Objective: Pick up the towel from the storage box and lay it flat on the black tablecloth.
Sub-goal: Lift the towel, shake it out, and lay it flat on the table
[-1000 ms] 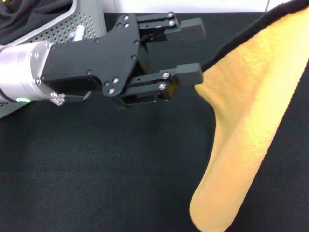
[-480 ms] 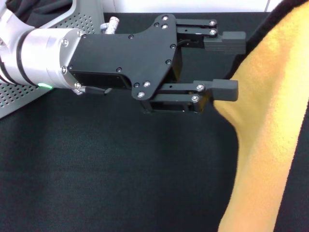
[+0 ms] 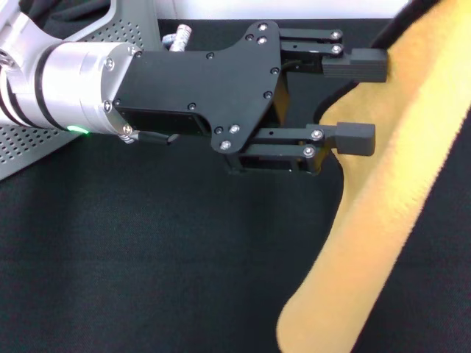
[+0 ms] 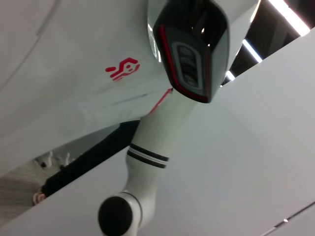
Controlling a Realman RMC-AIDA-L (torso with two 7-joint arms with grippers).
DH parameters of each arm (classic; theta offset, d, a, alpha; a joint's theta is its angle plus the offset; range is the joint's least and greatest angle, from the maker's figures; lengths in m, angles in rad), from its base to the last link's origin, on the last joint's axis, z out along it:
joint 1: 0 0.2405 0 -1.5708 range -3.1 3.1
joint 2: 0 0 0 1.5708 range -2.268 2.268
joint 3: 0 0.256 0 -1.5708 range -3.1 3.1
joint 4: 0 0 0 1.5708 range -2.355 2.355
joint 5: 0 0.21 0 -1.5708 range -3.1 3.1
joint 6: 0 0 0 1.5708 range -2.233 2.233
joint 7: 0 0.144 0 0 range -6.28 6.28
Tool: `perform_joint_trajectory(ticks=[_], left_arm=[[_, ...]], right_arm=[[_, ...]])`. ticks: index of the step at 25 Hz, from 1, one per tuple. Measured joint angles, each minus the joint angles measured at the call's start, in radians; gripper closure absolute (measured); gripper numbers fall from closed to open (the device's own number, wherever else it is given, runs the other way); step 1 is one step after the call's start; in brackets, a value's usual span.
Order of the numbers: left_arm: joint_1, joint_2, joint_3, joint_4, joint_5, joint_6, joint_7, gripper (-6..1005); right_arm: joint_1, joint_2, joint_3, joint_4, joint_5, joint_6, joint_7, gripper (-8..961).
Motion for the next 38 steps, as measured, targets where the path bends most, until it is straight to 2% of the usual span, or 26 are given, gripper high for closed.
perform_joint_trajectory(ticks=[8,17,22,26,32,38], left_arm=[[0.021,-0.001,0.026,0.003,-0.002,0.026,-0.016,452],[0.050,0.002,0.027,0.007,-0.031,0.036,-0.024,452],[0.069,0.005,0.023,0.007,-0.061,0.036,-0.019,451],[0.074,0.003,-0.009,0.001,-0.074,0.032,0.005,451],[0.077,-0.027,-0.099,-0.039,-0.076,0.025,0.096,452],[0.059,-0.034,-0.096,-0.051,-0.076,0.026,0.113,453]], right_arm=[[0.022,-0.015,0.001,0.113,-0.006,0.015,-0.059,905],[0.029,-0.066,0.005,0.219,-0.009,0.022,-0.108,904],[0.027,-0.077,0.003,0.243,-0.011,0.023,-0.122,903],[0.040,-0.073,-0.003,0.241,-0.009,-0.018,-0.125,903],[0.070,-0.060,-0.032,0.230,0.005,-0.042,-0.118,902],[0.097,-0.037,-0.061,0.238,0.005,-0.042,-0.133,901]])
